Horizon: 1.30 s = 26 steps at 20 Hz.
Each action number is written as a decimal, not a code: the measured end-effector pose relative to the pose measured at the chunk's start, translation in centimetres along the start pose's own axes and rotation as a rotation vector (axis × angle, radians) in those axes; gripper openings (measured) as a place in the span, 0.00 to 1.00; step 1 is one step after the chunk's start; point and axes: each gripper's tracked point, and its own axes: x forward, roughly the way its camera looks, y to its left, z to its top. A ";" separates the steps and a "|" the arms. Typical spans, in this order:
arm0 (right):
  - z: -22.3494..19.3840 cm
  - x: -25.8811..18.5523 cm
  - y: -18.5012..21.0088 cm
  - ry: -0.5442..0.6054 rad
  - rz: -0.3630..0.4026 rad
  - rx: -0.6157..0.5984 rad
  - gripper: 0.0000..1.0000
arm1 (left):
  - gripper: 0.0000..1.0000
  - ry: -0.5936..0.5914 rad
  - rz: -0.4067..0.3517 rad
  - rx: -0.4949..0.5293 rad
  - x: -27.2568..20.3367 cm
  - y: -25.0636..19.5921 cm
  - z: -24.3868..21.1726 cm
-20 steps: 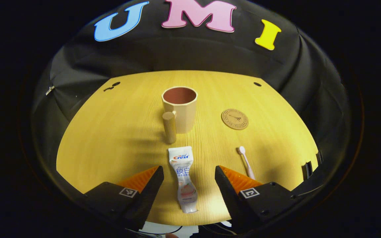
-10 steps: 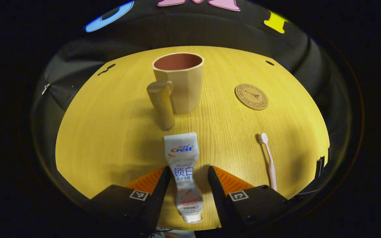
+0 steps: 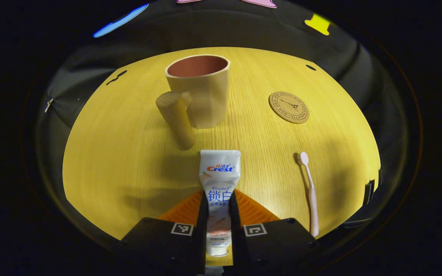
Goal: Put the toothbrush and toothpaste on the desktop into the cup, then pick up the cup and place it on the coaster on the desktop.
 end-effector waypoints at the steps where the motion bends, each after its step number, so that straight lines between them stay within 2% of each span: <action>1: -0.8 0.0 0.8 0.032 0.020 0.003 0.97 | 0.32 0.000 -0.013 0.011 0.0 0.0 0.0; 3: -2.2 0.0 2.3 0.083 0.055 0.006 0.97 | 0.27 -0.003 -0.040 0.016 -0.2 0.1 0.1; 6: -3.9 0.3 4.5 0.149 0.091 0.018 0.97 | 0.23 -0.033 -0.103 -0.029 -1.3 -0.2 0.4; 12: -9.3 1.0 9.3 0.331 0.166 0.008 0.97 | 0.23 -0.219 -0.190 -0.045 -8.0 1.4 3.4; 16: -13.7 1.2 11.4 0.451 0.190 -0.041 0.97 | 0.23 -0.341 -0.247 -0.061 -12.5 2.5 4.8; 20: -17.7 1.6 13.3 0.573 0.222 -0.040 0.97 | 0.23 -0.423 -0.257 -0.087 -15.1 4.3 5.2; 26: -23.4 2.4 14.7 0.765 0.218 -0.028 0.89 | 0.22 -0.447 -0.252 -0.128 -16.9 6.0 4.8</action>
